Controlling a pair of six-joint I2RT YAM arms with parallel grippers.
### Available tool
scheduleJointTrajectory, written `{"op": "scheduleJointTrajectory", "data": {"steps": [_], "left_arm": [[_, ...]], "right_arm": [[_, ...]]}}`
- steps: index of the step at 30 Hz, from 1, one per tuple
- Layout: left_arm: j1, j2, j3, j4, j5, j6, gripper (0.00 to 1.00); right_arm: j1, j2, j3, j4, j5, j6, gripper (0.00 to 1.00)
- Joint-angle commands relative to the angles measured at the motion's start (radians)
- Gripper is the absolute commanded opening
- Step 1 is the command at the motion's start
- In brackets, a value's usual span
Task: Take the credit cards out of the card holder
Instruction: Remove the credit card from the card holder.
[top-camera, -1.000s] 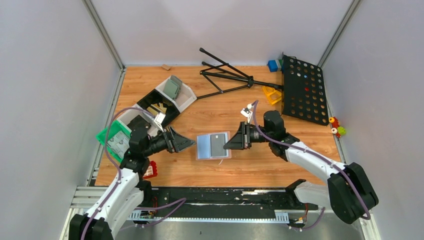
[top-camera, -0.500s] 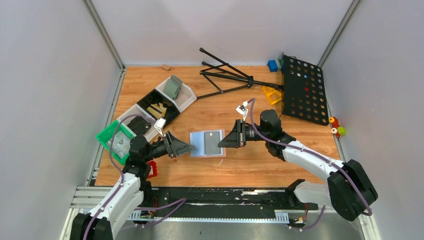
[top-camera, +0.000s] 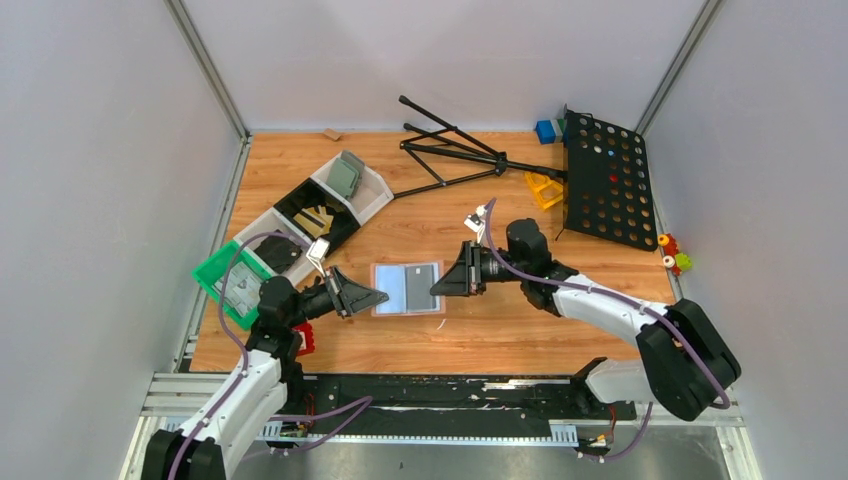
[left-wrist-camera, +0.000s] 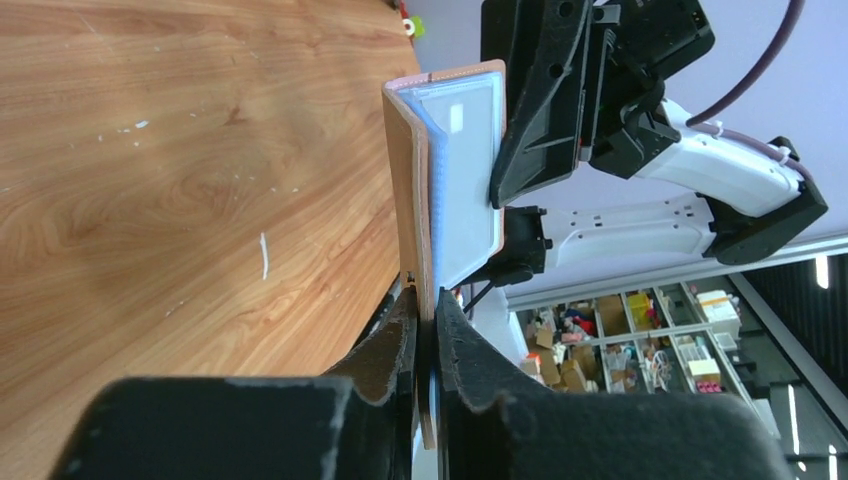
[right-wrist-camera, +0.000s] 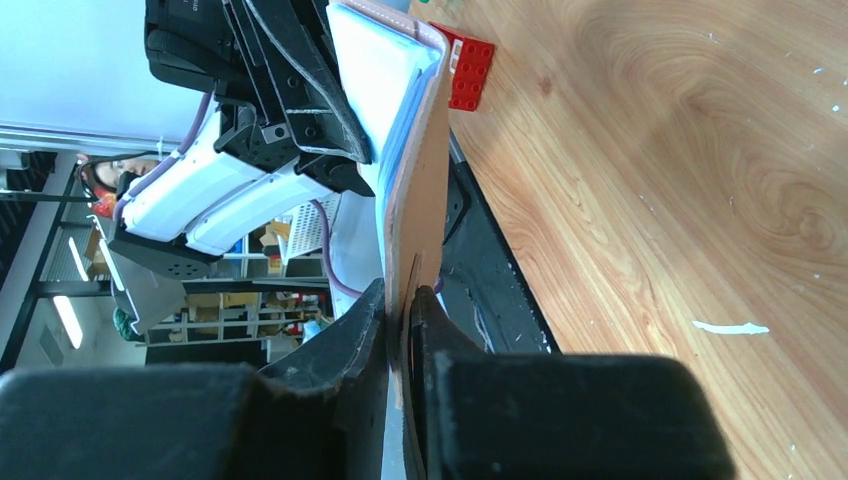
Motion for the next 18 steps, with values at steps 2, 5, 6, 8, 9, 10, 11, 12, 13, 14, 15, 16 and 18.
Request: {"op": "scheduleJointTrajectory", "data": {"steps": [2, 5, 6, 8, 9, 10, 11, 12, 13, 14, 15, 16, 18], "left_arm": [[-0.013, -0.011, 0.019, -0.111, -0.048, 0.128, 0.02], [-0.025, 0.013, 0.027, -0.194, -0.099, 0.218, 0.00], [-0.030, 0.022, 0.027, -0.196, -0.110, 0.233, 0.00], [-0.044, 0.073, 0.027, -0.192, -0.136, 0.264, 0.00], [-0.054, 0.097, 0.028, -0.189, -0.151, 0.278, 0.00], [-0.067, 0.119, 0.031, -0.185, -0.162, 0.300, 0.00], [-0.080, 0.142, 0.032, -0.182, -0.173, 0.316, 0.00], [-0.090, 0.160, 0.036, -0.182, -0.185, 0.333, 0.00], [-0.101, 0.178, 0.040, -0.187, -0.199, 0.353, 0.00], [-0.110, 0.195, 0.046, -0.196, -0.215, 0.371, 0.00], [-0.118, 0.208, 0.053, -0.214, -0.234, 0.393, 0.00], [-0.124, 0.224, 0.060, -0.236, -0.251, 0.413, 0.00], [-0.131, 0.252, 0.066, -0.250, -0.264, 0.436, 0.00]], "right_arm": [[0.034, 0.032, 0.061, -0.002, 0.039, -0.060, 0.03], [0.043, 0.035, 0.063, -0.089, 0.118, -0.113, 0.05], [0.044, 0.038, 0.061, -0.100, 0.142, -0.125, 0.05], [0.048, 0.062, 0.055, -0.114, 0.181, -0.137, 0.02], [0.049, 0.078, 0.056, -0.114, 0.185, -0.138, 0.00], [0.052, 0.097, 0.059, -0.111, 0.186, -0.140, 0.00], [0.056, 0.113, 0.065, -0.110, 0.189, -0.143, 0.00], [0.061, 0.128, 0.069, -0.110, 0.196, -0.145, 0.00], [0.067, 0.143, 0.074, -0.112, 0.205, -0.150, 0.00], [0.076, 0.156, 0.083, -0.123, 0.221, -0.160, 0.00], [0.081, 0.172, 0.093, -0.144, 0.238, -0.170, 0.00], [0.087, 0.184, 0.105, -0.163, 0.257, -0.177, 0.00], [0.102, 0.202, 0.123, -0.198, 0.291, -0.191, 0.02]]}}
